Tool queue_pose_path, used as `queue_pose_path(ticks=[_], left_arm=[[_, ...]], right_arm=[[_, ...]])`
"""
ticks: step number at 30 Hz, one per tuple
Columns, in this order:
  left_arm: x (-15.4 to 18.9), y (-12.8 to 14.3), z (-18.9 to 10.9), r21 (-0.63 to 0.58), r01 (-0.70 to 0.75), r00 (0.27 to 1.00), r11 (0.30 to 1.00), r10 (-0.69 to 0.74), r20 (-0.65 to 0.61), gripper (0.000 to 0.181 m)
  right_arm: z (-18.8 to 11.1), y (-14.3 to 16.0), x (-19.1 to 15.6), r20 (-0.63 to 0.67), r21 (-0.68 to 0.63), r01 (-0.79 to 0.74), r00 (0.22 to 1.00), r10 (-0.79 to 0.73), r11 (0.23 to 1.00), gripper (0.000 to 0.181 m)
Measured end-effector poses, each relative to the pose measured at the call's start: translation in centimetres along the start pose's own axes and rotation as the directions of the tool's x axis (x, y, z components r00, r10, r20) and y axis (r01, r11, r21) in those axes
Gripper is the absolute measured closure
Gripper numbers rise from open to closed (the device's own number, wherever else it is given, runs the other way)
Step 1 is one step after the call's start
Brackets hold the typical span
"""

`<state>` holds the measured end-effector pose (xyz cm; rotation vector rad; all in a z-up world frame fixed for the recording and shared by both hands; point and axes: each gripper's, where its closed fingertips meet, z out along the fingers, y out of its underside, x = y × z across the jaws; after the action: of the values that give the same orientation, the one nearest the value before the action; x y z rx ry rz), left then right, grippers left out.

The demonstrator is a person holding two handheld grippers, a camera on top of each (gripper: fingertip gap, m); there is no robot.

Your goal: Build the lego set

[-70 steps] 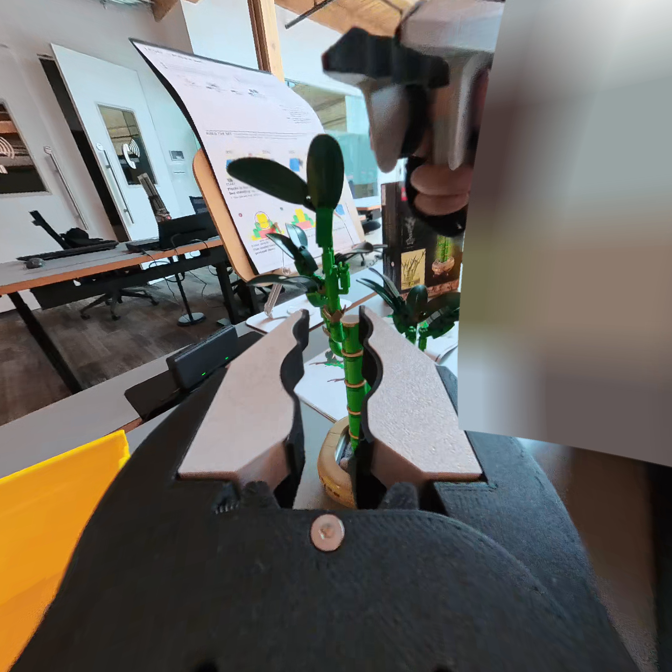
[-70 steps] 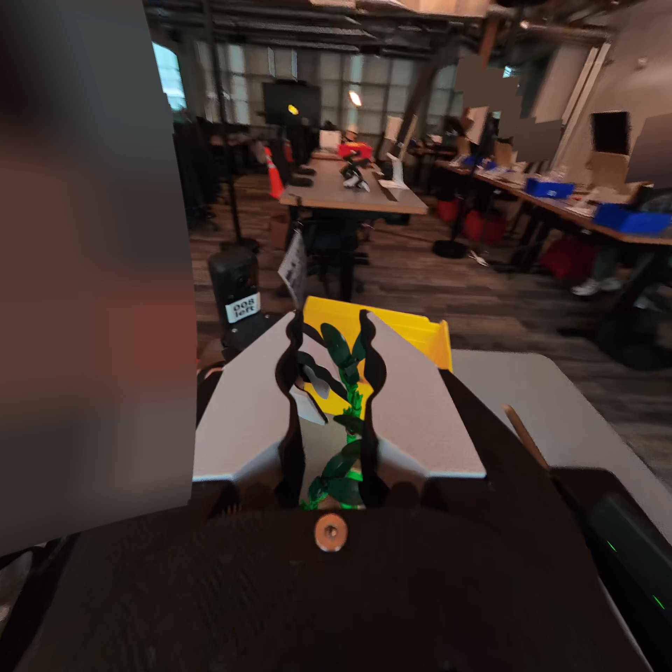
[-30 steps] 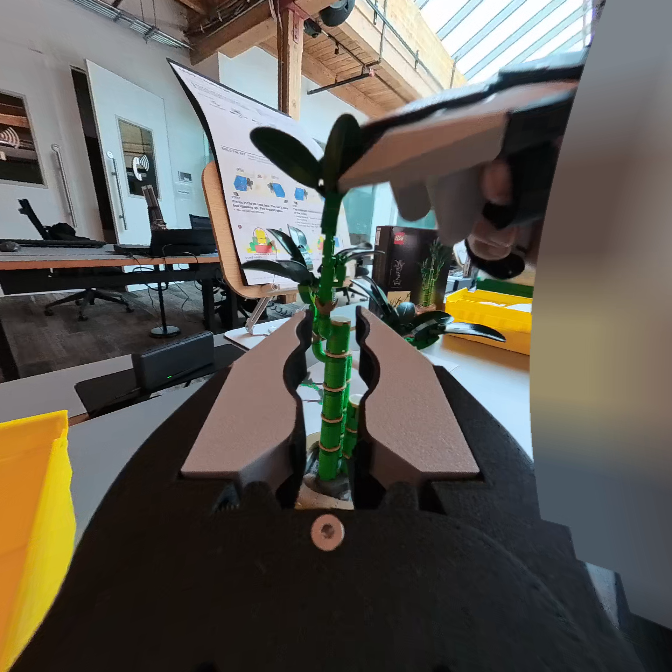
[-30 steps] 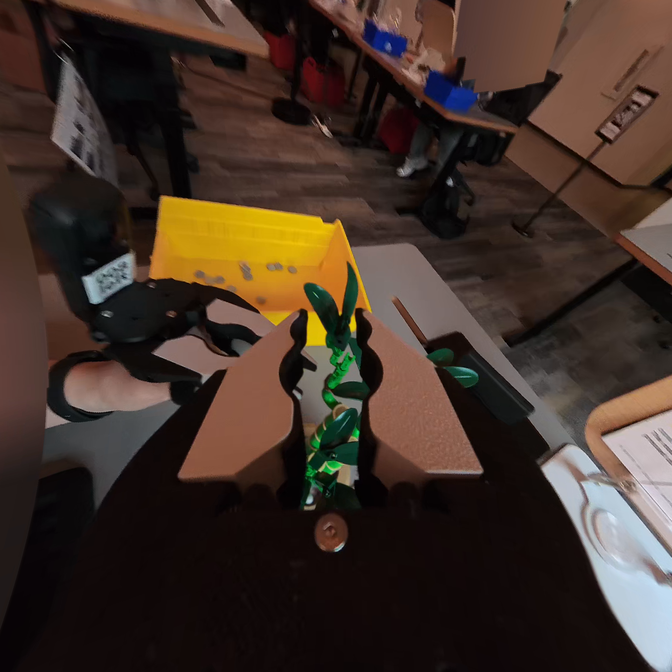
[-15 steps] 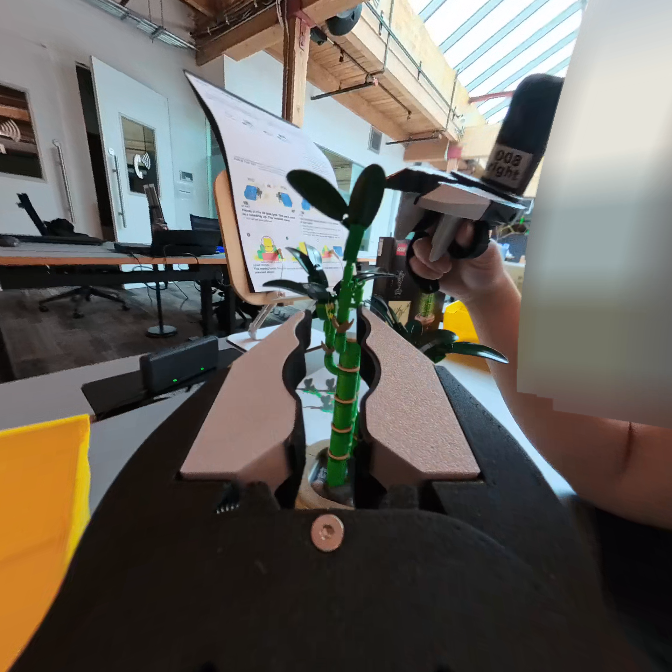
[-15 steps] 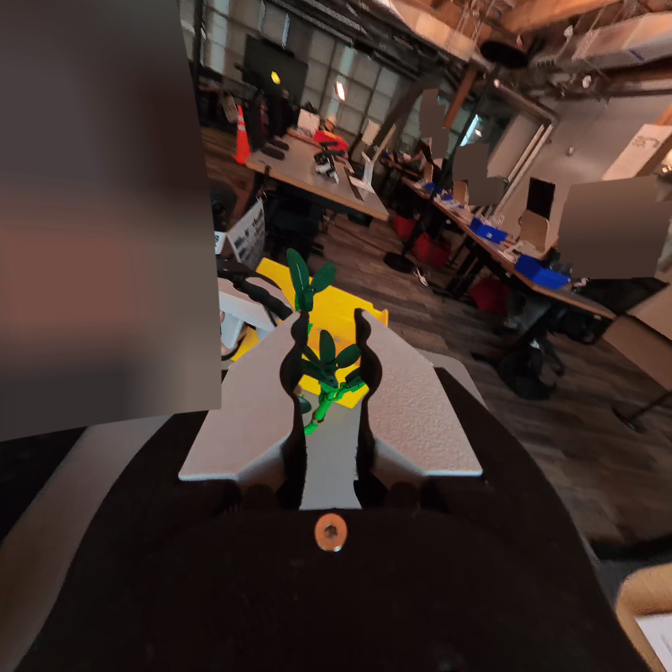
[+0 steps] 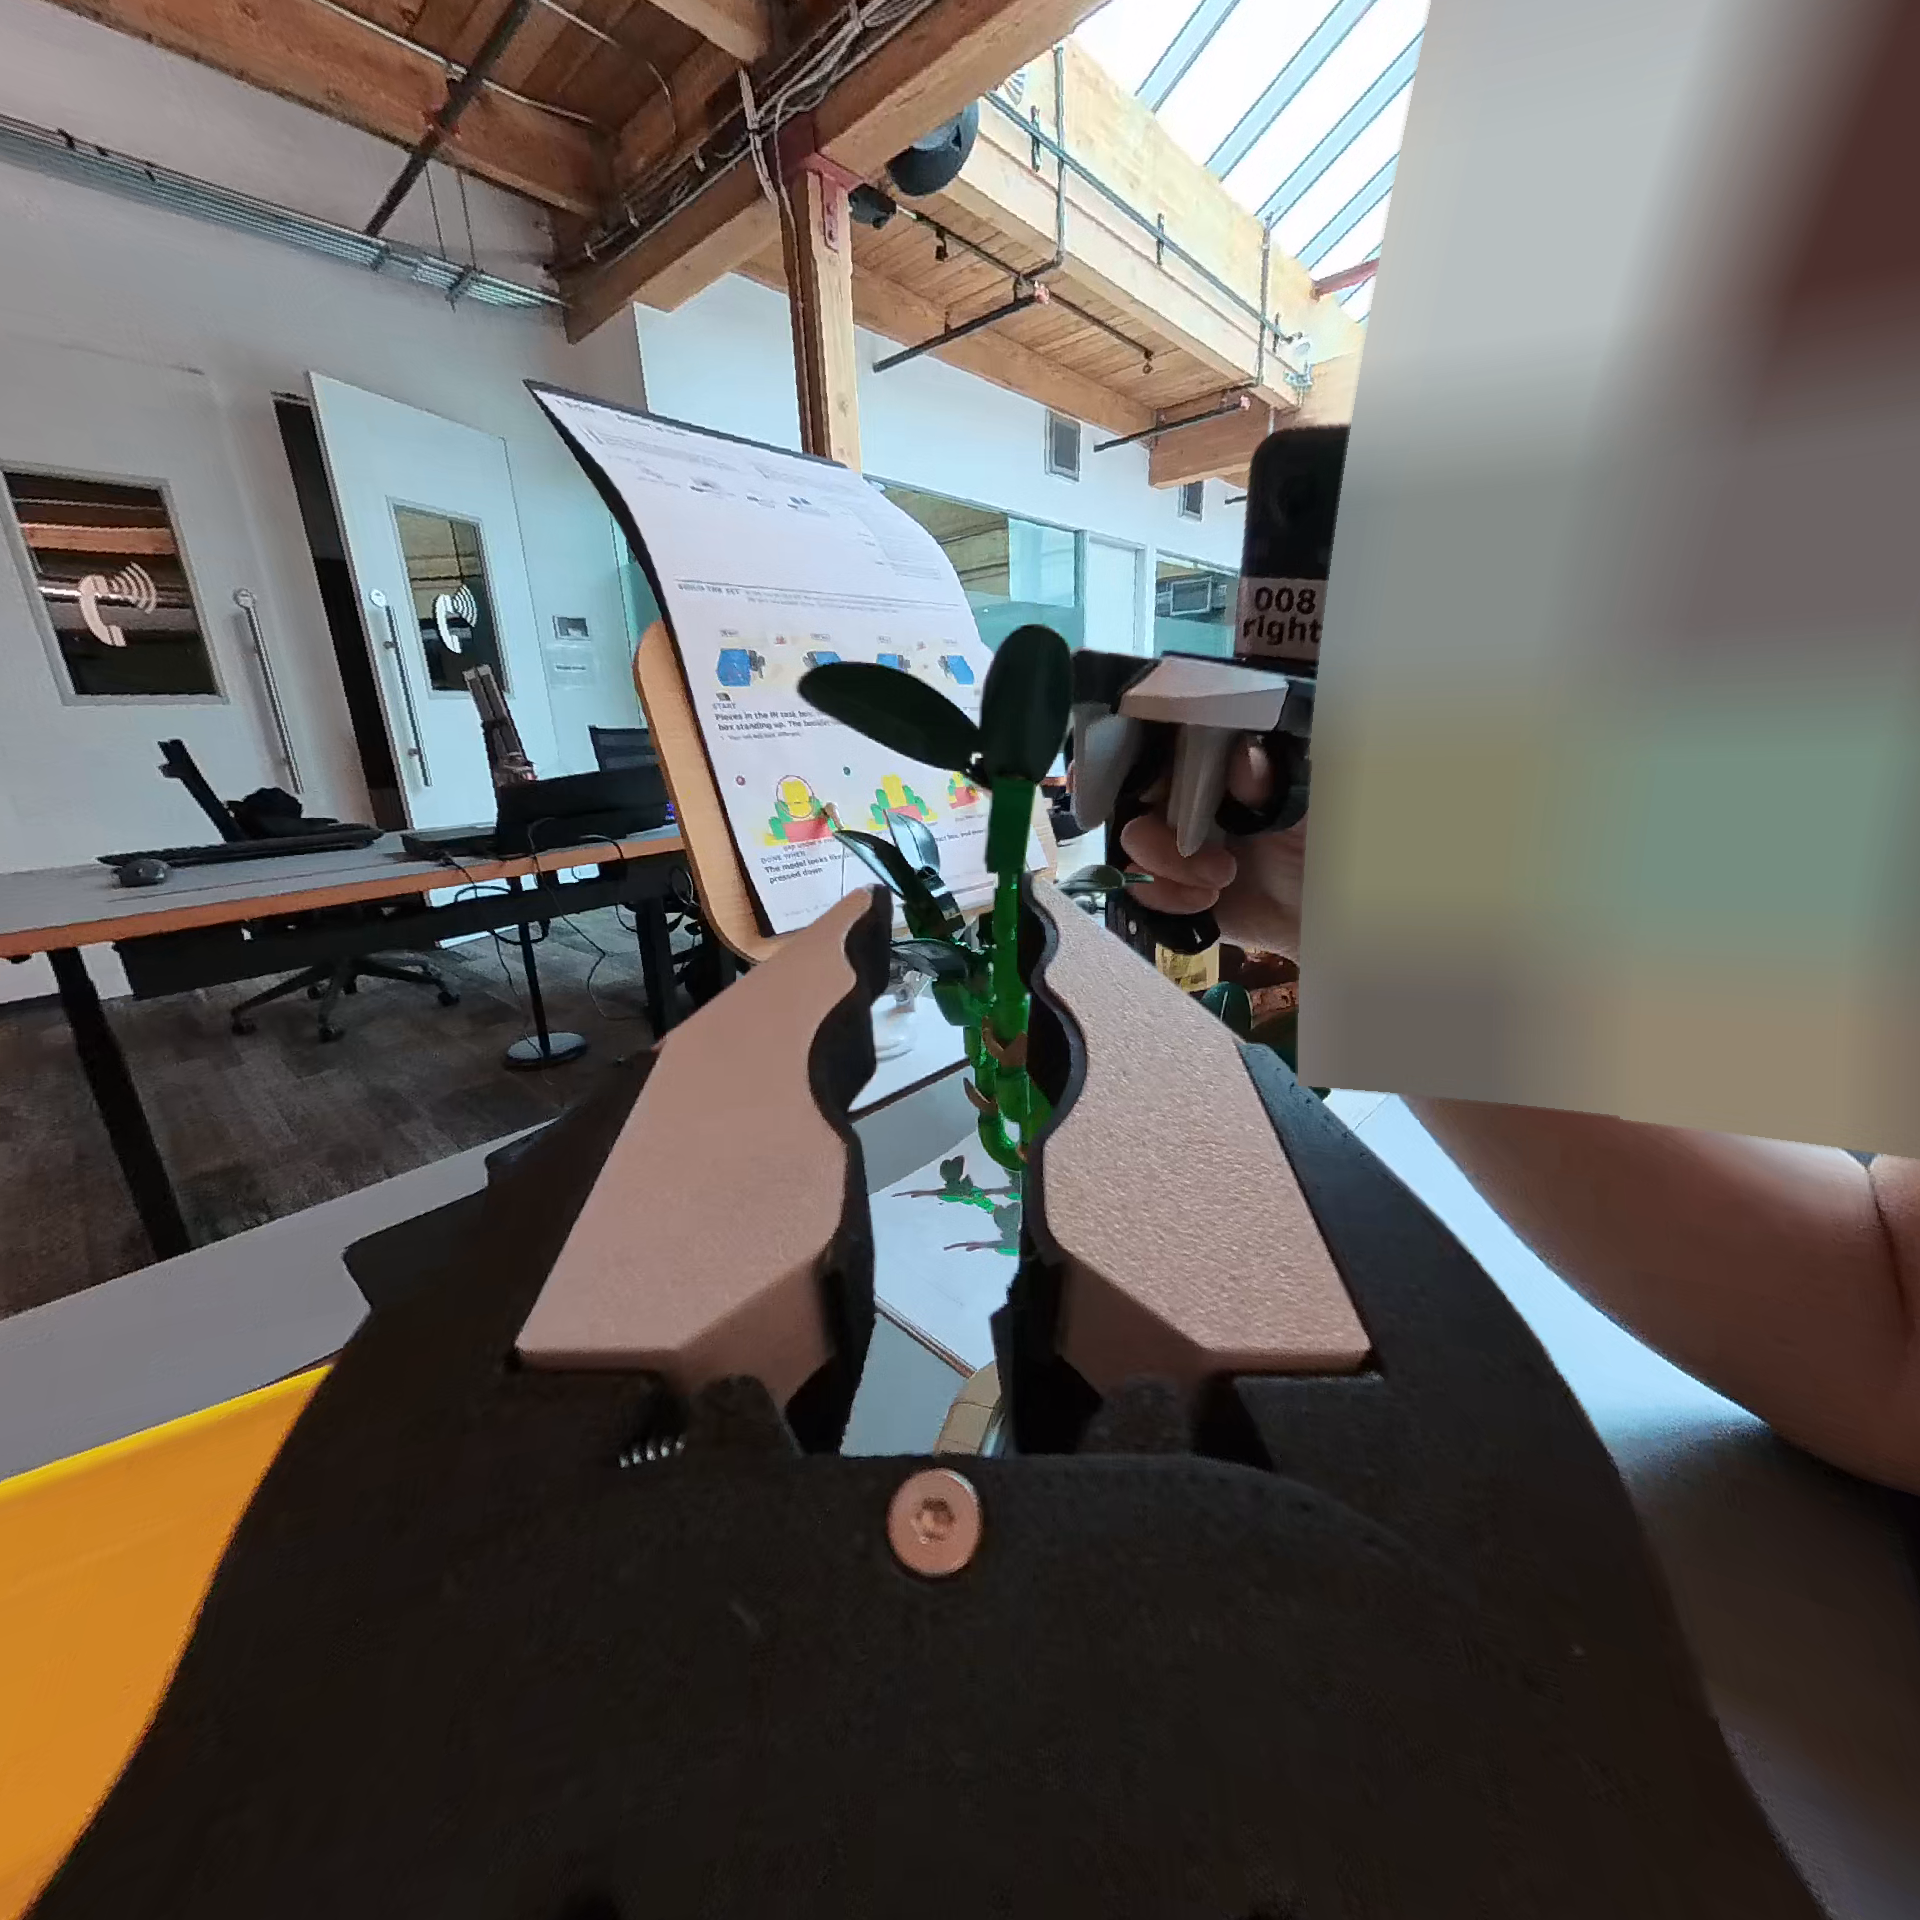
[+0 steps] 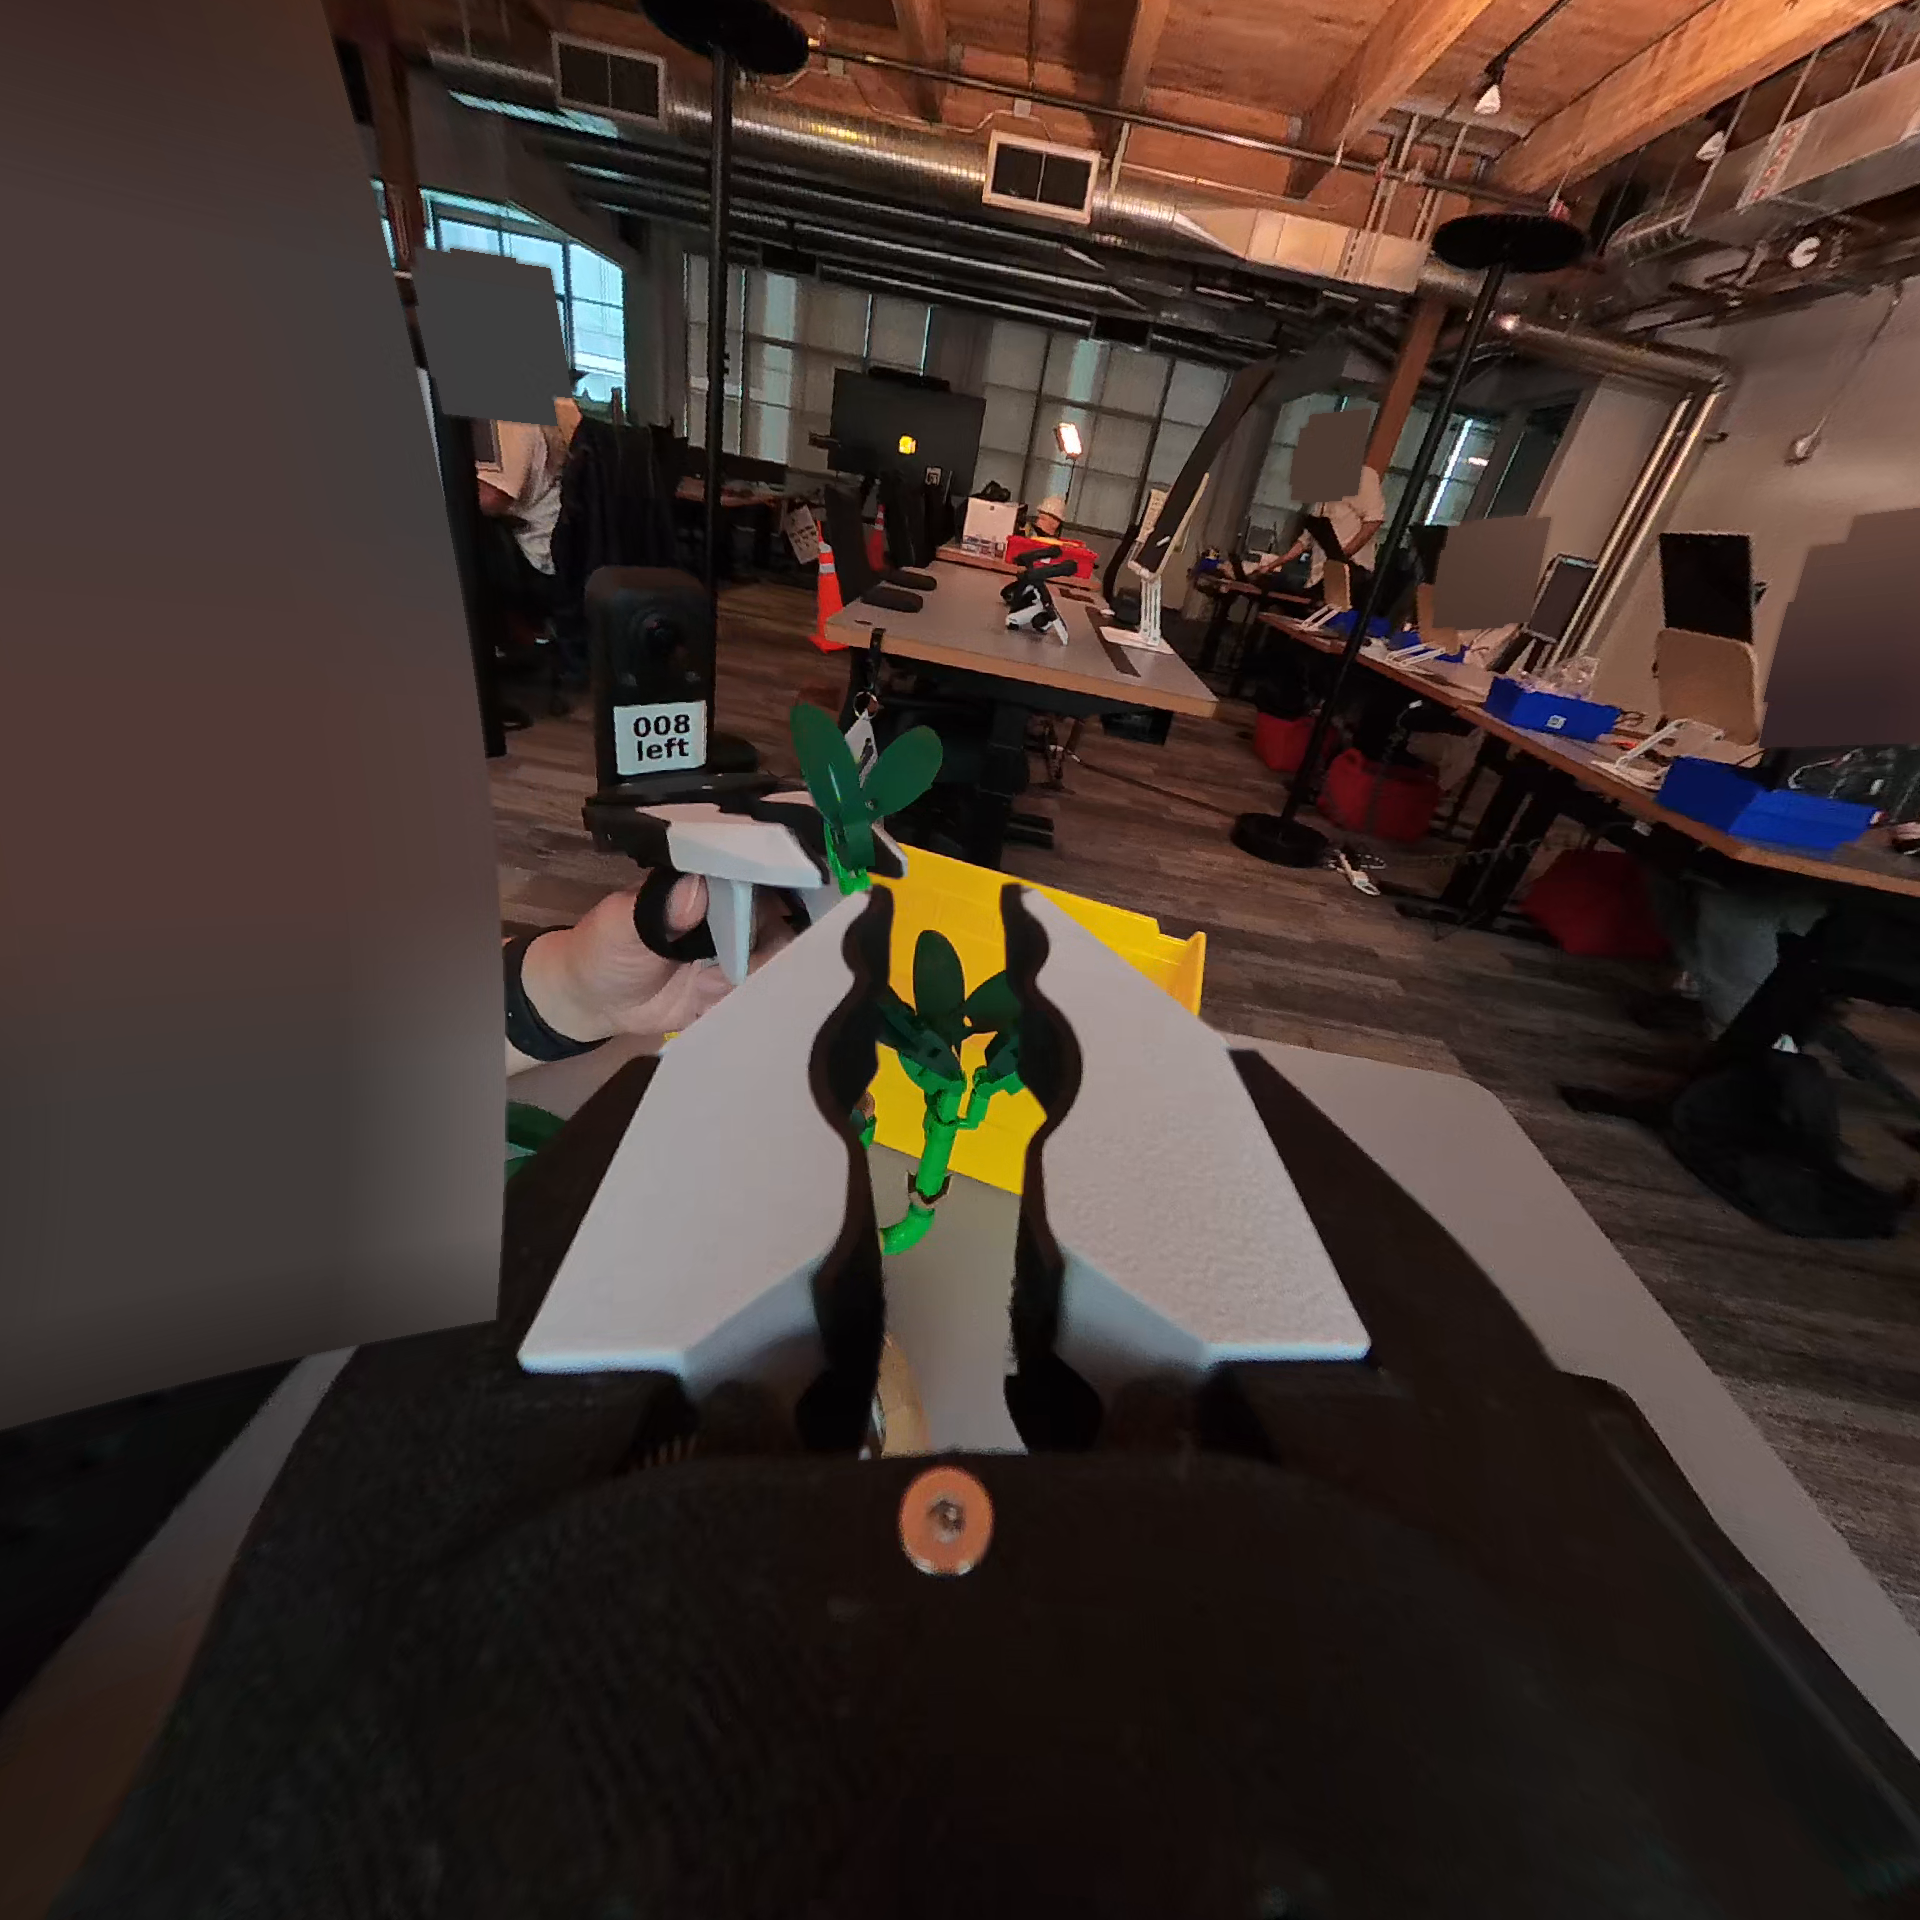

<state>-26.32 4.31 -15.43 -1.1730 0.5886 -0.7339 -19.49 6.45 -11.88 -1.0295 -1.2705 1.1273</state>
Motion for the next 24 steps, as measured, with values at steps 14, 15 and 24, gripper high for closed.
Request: queue_pose_path(ticks=[14,15,24], left_arm=[[-0.3,1.9,-1.1,-0.112,0.086,0.996,0.99,-0.086,0.002,0.155],[-0.1,1.9,-1.0,-0.12,0.084,0.996,0.989,-0.086,-0.008,0.154],[0.6,2.1,0.0,-0.132,0.07,0.996,0.989,-0.076,-0.039,0.158]], right_arm=[[1.4,0.9,-1.7,0.04,-0.121,-0.04,0.998,0.045,0.992,0.162],[1.6,0.9,-1.7,0.027,-0.137,-0.024,0.999,0.028,0.99,0.162],[2.6,-0.2,-3.8,-0.057,-0.233,0.155,0.983,-0.173,0.96,0.162]])
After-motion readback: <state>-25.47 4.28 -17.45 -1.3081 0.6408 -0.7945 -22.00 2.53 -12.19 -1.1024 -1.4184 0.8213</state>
